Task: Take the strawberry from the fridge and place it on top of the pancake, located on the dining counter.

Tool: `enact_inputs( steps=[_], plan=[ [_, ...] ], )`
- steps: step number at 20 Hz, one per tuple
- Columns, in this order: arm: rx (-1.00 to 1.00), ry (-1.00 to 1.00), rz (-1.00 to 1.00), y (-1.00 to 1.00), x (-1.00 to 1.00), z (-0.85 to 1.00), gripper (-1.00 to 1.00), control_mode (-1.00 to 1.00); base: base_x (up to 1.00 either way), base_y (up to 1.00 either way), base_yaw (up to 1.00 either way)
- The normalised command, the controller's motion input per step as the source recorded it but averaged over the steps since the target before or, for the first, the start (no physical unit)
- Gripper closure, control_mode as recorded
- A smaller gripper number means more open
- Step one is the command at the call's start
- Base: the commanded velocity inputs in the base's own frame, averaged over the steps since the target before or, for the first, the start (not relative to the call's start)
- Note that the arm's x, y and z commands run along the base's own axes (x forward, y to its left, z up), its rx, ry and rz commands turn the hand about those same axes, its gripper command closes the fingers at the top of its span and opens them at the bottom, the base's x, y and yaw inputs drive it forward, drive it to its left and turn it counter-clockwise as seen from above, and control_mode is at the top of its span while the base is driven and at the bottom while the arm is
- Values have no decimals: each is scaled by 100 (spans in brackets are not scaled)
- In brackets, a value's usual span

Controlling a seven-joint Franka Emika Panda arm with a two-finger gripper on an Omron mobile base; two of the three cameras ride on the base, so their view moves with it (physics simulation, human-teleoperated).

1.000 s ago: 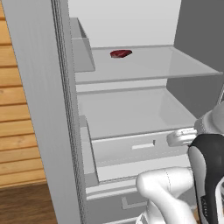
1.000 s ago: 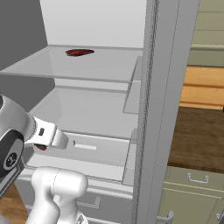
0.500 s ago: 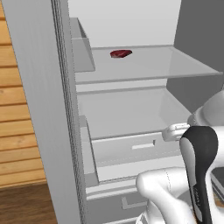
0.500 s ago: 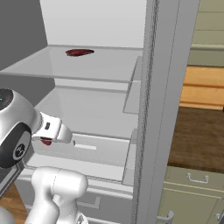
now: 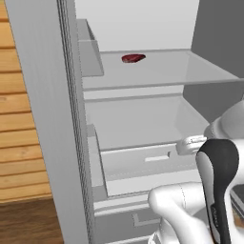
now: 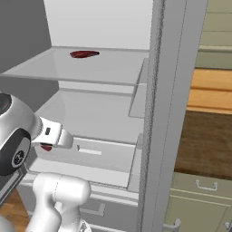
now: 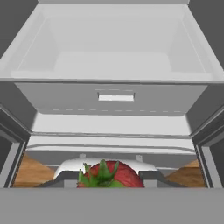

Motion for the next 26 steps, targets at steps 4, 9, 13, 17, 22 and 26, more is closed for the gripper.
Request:
enact_inputs(
  steps=[4, 9, 13, 17, 22, 26],
  plan=[
    [0, 0, 0, 0, 0, 0, 100, 100, -50, 27, 35],
    [0, 0, 0, 0, 0, 0, 100, 100, -53, 6, 45],
    [0, 0, 0, 0, 0, 0, 100, 100, -44, 3, 63],
    [0, 0, 0, 0, 0, 0, 100, 100, -51, 0, 79],
    [0, 0, 0, 0, 0, 0, 100, 100, -59, 0, 75],
    [0, 0, 0, 0, 0, 0, 100, 100, -66, 24, 69]
  ],
)
